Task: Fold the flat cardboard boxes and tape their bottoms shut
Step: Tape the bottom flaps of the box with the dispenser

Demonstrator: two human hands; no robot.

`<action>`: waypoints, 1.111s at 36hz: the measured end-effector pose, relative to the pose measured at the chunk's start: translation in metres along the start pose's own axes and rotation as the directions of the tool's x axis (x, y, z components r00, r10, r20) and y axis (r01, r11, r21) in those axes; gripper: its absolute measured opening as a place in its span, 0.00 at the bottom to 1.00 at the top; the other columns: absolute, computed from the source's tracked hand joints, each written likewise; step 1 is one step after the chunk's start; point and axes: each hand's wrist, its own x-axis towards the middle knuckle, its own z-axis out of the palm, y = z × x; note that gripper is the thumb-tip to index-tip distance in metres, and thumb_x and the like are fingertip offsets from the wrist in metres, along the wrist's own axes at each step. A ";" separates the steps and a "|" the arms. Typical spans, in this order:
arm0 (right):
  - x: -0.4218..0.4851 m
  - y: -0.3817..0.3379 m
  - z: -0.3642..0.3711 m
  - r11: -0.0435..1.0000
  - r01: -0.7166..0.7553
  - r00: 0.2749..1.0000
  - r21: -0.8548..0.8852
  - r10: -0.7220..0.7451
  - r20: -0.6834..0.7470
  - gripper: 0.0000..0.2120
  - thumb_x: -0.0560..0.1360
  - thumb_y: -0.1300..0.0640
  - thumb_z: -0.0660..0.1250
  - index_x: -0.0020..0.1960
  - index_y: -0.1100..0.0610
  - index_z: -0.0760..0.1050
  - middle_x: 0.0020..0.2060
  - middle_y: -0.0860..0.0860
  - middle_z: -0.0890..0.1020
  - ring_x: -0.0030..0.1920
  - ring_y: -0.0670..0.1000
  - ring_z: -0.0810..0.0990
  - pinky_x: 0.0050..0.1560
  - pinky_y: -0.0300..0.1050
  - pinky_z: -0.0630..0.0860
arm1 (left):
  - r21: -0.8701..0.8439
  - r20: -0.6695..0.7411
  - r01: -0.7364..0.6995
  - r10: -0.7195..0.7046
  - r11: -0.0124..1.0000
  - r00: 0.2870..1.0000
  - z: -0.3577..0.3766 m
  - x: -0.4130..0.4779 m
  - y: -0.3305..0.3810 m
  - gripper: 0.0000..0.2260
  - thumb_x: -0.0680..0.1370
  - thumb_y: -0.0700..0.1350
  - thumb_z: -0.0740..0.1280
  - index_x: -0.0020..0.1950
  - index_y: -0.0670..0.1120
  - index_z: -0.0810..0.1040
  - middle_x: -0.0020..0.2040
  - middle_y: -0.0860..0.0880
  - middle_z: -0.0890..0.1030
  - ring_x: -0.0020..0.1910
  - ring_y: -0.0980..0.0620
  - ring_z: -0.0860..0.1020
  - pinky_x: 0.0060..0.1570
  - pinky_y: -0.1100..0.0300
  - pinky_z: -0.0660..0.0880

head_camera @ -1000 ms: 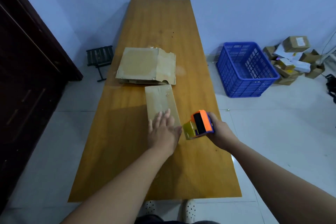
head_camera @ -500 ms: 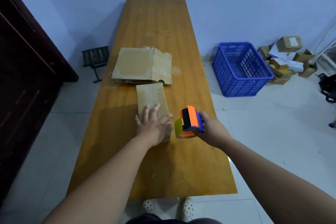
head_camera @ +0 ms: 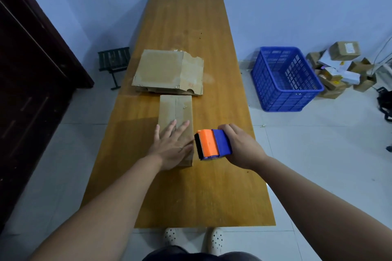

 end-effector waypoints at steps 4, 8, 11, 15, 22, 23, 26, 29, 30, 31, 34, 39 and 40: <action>-0.002 0.007 0.007 0.999 -0.042 0.999 0.006 0.042 0.010 0.18 0.71 0.57 0.71 0.57 0.54 0.67 0.47 0.47 0.72 0.43 0.45 0.72 0.40 0.39 0.69 | 0.022 0.003 0.013 -0.013 1.000 1.000 0.001 0.000 0.001 0.23 0.76 0.66 0.35 0.71 0.69 0.37 0.72 0.60 0.29 0.74 0.51 0.31 0.69 0.37 0.33; -0.013 0.023 0.015 0.991 -0.136 0.990 -0.001 0.136 0.048 0.15 0.72 0.52 0.70 0.52 0.53 0.65 0.44 0.48 0.72 0.40 0.49 0.73 0.37 0.43 0.72 | 0.030 -0.021 0.018 -0.018 0.999 1.000 0.003 -0.001 0.000 0.23 0.76 0.65 0.36 0.70 0.66 0.31 0.73 0.59 0.30 0.74 0.50 0.31 0.69 0.38 0.32; -0.025 0.039 0.019 0.972 -0.234 0.970 0.017 0.233 0.067 0.21 0.70 0.45 0.72 0.51 0.54 0.65 0.43 0.48 0.73 0.39 0.49 0.74 0.38 0.45 0.74 | 0.003 -0.024 0.025 -0.024 1.000 0.999 0.002 -0.001 0.001 0.23 0.78 0.64 0.36 0.71 0.66 0.33 0.73 0.60 0.29 0.73 0.51 0.30 0.69 0.39 0.30; -0.028 0.047 0.025 0.972 -0.220 0.971 -0.087 0.227 0.075 0.17 0.72 0.52 0.70 0.53 0.53 0.64 0.46 0.49 0.73 0.44 0.48 0.73 0.41 0.42 0.73 | -0.002 -0.017 0.034 -0.034 0.999 0.999 0.000 0.000 0.003 0.22 0.79 0.63 0.38 0.72 0.66 0.35 0.72 0.60 0.29 0.73 0.52 0.29 0.68 0.39 0.30; -0.017 0.027 0.031 0.887 -0.139 0.971 -0.440 0.209 0.115 0.23 0.74 0.48 0.61 0.66 0.49 0.59 0.48 0.51 0.74 0.46 0.53 0.73 0.52 0.48 0.67 | -0.050 0.004 0.046 -0.046 0.998 0.999 -0.002 0.000 0.004 0.22 0.79 0.64 0.39 0.72 0.67 0.37 0.72 0.61 0.30 0.73 0.53 0.29 0.68 0.39 0.29; -0.016 0.024 0.031 0.875 -0.122 0.971 -0.468 0.203 0.128 0.25 0.74 0.45 0.60 0.68 0.48 0.57 0.48 0.51 0.74 0.47 0.53 0.73 0.54 0.49 0.66 | -0.055 0.005 0.049 -0.049 0.997 0.999 -0.002 0.000 0.004 0.23 0.78 0.65 0.37 0.72 0.67 0.37 0.72 0.61 0.30 0.73 0.53 0.29 0.68 0.39 0.29; -0.012 0.020 0.027 0.853 -0.081 0.969 -0.515 0.187 0.158 0.34 0.73 0.33 0.56 0.74 0.46 0.50 0.50 0.53 0.75 0.51 0.54 0.74 0.58 0.52 0.62 | -0.071 0.002 0.047 -0.047 0.996 0.999 -0.003 0.000 0.005 0.28 0.73 0.68 0.33 0.73 0.67 0.39 0.72 0.61 0.30 0.73 0.53 0.30 0.67 0.41 0.28; -0.005 0.014 0.014 0.844 -0.055 0.950 -0.534 0.208 0.231 0.45 0.67 0.21 0.49 0.75 0.44 0.46 0.56 0.54 0.75 0.57 0.56 0.73 0.64 0.56 0.59 | -0.097 -0.025 0.059 -0.062 0.993 0.998 -0.003 0.002 0.006 0.30 0.72 0.70 0.35 0.74 0.67 0.44 0.75 0.61 0.35 0.74 0.53 0.32 0.67 0.41 0.29; 0.000 0.010 0.009 0.853 -0.060 0.943 -0.519 0.219 0.250 0.46 0.64 0.19 0.46 0.75 0.43 0.47 0.57 0.54 0.74 0.59 0.56 0.72 0.65 0.57 0.57 | -0.111 -0.030 0.071 -0.074 0.991 0.997 -0.002 0.003 0.006 0.30 0.73 0.70 0.37 0.74 0.67 0.46 0.76 0.60 0.36 0.74 0.53 0.33 0.67 0.41 0.29; 0.005 0.005 0.003 0.865 -0.073 0.938 -0.497 0.229 0.259 0.47 0.63 0.18 0.43 0.75 0.43 0.50 0.57 0.54 0.74 0.60 0.56 0.71 0.66 0.58 0.56 | -0.121 -0.030 0.080 -0.084 0.989 0.996 -0.002 0.003 0.005 0.29 0.74 0.71 0.40 0.74 0.67 0.47 0.76 0.60 0.37 0.74 0.53 0.33 0.67 0.41 0.29; 0.018 -0.002 -0.013 0.920 -0.112 0.913 -0.375 0.244 0.327 0.45 0.63 0.20 0.40 0.70 0.44 0.61 0.54 0.52 0.76 0.56 0.53 0.74 0.63 0.55 0.61 | -0.108 -0.034 0.084 -0.088 0.991 0.996 0.000 0.003 0.006 0.29 0.75 0.70 0.49 0.74 0.66 0.47 0.76 0.59 0.37 0.75 0.52 0.33 0.67 0.41 0.30; 0.039 -0.008 -0.024 0.946 -0.240 0.771 -0.217 0.321 0.549 0.30 0.72 0.27 0.55 0.62 0.49 0.69 0.46 0.49 0.79 0.45 0.49 0.78 0.48 0.45 0.77 | -0.104 -0.036 0.082 -0.087 0.991 0.996 -0.001 0.004 0.006 0.29 0.76 0.69 0.50 0.75 0.66 0.47 0.77 0.59 0.37 0.75 0.52 0.33 0.68 0.40 0.31; 0.045 -0.009 -0.025 0.944 -0.258 0.747 -0.205 0.330 0.577 0.30 0.72 0.28 0.57 0.62 0.49 0.70 0.47 0.49 0.79 0.46 0.49 0.78 0.48 0.45 0.77 | -0.105 -0.034 0.081 -0.085 0.991 0.996 -0.002 0.004 0.006 0.29 0.76 0.69 0.50 0.75 0.66 0.47 0.77 0.58 0.37 0.75 0.51 0.33 0.68 0.40 0.31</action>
